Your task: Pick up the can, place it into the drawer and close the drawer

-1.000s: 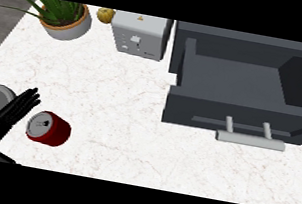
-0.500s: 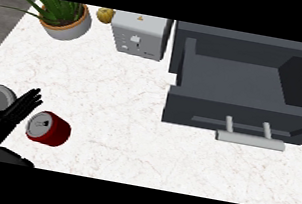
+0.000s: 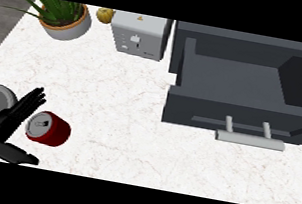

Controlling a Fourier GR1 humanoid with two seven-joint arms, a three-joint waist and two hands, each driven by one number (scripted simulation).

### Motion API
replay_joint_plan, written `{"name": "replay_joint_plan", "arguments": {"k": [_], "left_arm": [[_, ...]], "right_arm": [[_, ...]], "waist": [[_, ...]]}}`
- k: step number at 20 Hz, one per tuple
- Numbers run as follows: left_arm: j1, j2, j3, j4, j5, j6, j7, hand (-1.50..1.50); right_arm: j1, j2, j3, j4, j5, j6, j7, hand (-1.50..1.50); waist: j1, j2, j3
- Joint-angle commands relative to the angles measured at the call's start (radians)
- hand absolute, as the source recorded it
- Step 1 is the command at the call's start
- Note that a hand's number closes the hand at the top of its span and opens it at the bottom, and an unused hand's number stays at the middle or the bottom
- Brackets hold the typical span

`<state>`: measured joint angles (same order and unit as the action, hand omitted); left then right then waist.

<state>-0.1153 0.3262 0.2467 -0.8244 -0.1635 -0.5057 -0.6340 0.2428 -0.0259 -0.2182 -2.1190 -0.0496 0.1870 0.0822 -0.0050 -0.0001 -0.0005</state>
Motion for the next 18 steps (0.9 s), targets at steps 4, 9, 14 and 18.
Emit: {"name": "replay_joint_plan", "arguments": {"k": [4, 9, 14, 18], "left_arm": [[-0.165, 0.005, 0.000, 0.176, -0.003, 0.001, -0.023, -1.50], [-0.104, -0.033, -0.041, 0.129, -0.001, 0.001, -0.040, -1.50], [-0.061, -0.077, -0.079, 0.063, -0.007, 0.039, -0.051, -1.50], [-0.034, -0.096, -0.097, -0.082, 0.026, 0.034, 0.075, -1.50]], "right_arm": [[0.015, 0.002, -0.019, 0.017, -0.024, 0.014, -0.033, -1.50], [0.028, 0.021, -0.006, 0.019, 0.002, 0.021, -0.057, -1.50], [0.014, -0.005, -0.053, 0.049, -0.031, 0.037, -0.061, -1.50], [-0.027, 0.002, -0.013, -0.018, 0.002, 0.006, 0.040, -1.50]], "waist": [[-0.005, 0.001, 0.000], [0.000, 0.000, 0.000], [0.002, 0.000, 0.001], [0.006, -0.001, 0.001]]}}
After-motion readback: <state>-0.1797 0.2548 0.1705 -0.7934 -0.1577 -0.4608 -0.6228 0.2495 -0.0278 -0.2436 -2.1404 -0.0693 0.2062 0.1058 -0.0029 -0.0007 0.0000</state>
